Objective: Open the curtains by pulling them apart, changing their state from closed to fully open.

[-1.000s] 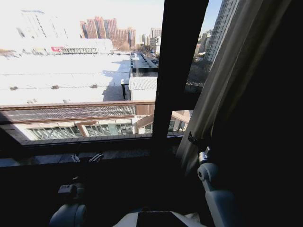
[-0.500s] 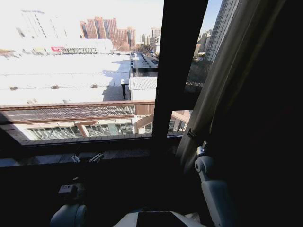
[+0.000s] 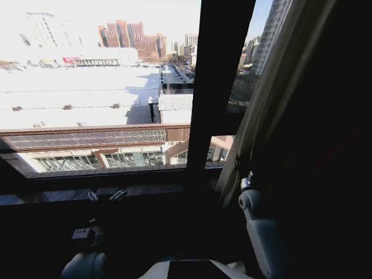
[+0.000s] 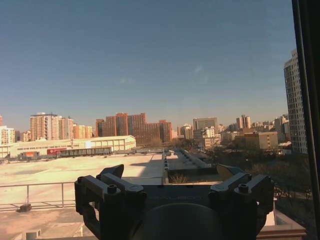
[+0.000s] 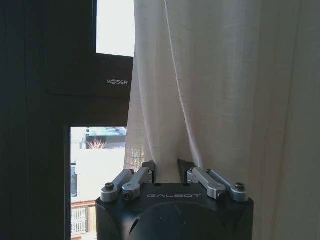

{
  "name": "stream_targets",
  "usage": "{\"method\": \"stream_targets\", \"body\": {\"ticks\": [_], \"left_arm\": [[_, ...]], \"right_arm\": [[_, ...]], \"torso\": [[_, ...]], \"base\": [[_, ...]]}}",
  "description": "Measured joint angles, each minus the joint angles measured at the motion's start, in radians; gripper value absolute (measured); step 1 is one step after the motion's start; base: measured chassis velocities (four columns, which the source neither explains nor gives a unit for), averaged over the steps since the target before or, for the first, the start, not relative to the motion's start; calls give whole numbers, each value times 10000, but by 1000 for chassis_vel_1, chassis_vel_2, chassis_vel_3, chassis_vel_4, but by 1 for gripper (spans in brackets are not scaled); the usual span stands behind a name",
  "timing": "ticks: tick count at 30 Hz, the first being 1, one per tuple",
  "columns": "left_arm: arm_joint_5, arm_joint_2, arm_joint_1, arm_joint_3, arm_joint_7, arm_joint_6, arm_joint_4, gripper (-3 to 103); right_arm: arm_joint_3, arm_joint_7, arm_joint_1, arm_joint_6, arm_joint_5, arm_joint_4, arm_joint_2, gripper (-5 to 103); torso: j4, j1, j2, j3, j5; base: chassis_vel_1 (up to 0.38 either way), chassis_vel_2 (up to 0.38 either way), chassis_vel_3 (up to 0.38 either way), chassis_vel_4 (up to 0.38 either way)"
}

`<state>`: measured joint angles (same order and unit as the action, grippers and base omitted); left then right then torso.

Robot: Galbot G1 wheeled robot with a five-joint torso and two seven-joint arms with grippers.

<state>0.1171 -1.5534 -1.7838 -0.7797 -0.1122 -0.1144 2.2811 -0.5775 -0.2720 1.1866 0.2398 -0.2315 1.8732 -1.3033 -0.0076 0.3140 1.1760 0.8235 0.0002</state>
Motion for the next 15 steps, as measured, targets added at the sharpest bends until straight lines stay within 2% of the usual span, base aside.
{"method": "stream_targets", "body": {"ticks": [3,4,6,15], "left_arm": [[-2,-1,-10,0,-2,-1,31,100],[-2,-1,-10,0,-2,-1,31,100],[-12,-11,-26,21,-8,-1,36,100],[-12,-11,-25,34,-11,-12,28,100]], "right_arm": [[5,144,-22,-134,-12,0,9,12],[5,144,-22,-134,-12,0,9,12],[16,275,-25,-342,-23,77,49,1],[212,653,646,-341,-57,1240,238,0]], "torso": [[0,1,0,0,0],[0,1,0,0,0],[-1,0,0,0,0],[-2,0,0,0,0]], "base": [[0,0,0,0],[0,0,0,0],[0,0,0,0],[0,0,0,0]]}}
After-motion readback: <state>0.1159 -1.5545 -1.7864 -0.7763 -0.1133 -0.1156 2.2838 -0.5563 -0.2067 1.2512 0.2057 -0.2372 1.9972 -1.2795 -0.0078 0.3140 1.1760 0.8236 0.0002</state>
